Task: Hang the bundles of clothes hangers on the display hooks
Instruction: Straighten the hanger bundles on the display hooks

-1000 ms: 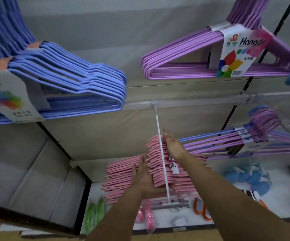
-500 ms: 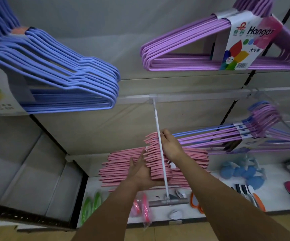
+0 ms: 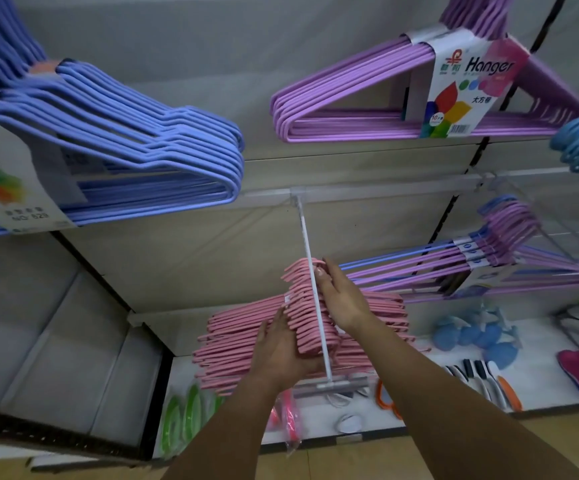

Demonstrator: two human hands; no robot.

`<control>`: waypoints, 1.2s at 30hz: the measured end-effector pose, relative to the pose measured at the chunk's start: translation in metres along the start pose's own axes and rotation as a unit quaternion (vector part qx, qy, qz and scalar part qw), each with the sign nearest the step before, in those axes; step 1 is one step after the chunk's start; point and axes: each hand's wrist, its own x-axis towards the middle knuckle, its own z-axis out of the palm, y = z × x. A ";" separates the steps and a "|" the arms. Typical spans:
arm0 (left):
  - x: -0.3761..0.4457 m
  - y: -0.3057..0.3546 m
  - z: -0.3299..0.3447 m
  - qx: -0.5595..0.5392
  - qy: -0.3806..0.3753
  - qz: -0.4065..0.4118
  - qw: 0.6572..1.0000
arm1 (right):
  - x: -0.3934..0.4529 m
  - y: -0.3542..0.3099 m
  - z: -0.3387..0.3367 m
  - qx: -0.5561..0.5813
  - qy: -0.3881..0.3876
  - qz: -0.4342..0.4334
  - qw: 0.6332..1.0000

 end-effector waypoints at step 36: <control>-0.034 0.285 0.093 -0.018 0.206 -0.056 0.977 | -0.182 0.247 -0.321 -0.087 0.189 0.081 0.975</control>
